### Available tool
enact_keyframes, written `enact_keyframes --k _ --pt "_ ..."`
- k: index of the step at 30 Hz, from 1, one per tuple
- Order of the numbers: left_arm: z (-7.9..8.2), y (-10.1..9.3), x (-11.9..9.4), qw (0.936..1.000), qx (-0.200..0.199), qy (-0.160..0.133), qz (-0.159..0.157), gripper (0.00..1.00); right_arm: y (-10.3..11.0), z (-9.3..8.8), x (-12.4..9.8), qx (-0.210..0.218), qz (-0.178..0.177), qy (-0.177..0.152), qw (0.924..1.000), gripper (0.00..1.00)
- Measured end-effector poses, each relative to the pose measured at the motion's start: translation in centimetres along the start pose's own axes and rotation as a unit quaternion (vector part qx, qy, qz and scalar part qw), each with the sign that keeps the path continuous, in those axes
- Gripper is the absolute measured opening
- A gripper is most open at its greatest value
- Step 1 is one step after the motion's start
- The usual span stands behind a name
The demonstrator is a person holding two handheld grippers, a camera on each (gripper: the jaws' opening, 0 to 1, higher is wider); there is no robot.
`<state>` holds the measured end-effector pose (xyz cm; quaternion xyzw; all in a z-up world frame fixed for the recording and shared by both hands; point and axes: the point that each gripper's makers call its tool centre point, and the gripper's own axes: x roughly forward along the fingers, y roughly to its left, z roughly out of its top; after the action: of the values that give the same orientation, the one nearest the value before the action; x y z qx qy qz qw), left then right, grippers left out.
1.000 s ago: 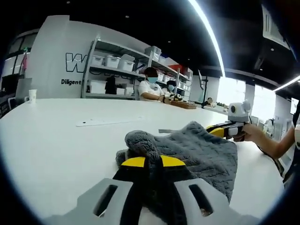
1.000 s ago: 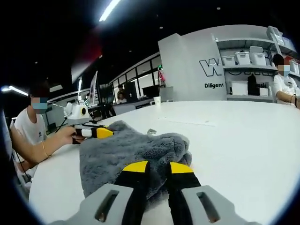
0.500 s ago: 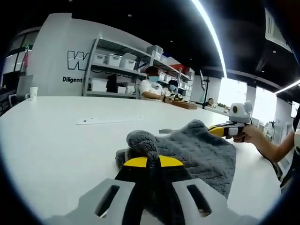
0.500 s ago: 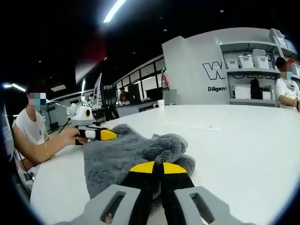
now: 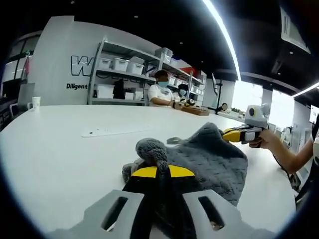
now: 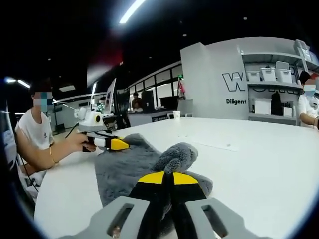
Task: Open the folded towel by lifting each exposed corner and separating the folded layers until the towel lies flat within the target outline without major curled edges
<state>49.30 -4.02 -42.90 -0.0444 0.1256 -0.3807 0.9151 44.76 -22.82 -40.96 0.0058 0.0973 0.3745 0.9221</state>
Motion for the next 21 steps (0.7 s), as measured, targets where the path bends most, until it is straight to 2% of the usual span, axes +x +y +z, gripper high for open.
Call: enact_keyframes --k 9,21 --pt "1.0 -1.0 -1.6 0.9999 0.01 -0.01 -0.003 0.04 1.9 0.9 -0.8 -0.015 0.011 -0.007 0.9998 0.0" --pt "1.3 -3.2 -3.9 0.9994 0.024 -0.021 -0.015 0.04 4.9 1.6 -2.6 -0.036 0.032 -0.015 0.9987 0.0"
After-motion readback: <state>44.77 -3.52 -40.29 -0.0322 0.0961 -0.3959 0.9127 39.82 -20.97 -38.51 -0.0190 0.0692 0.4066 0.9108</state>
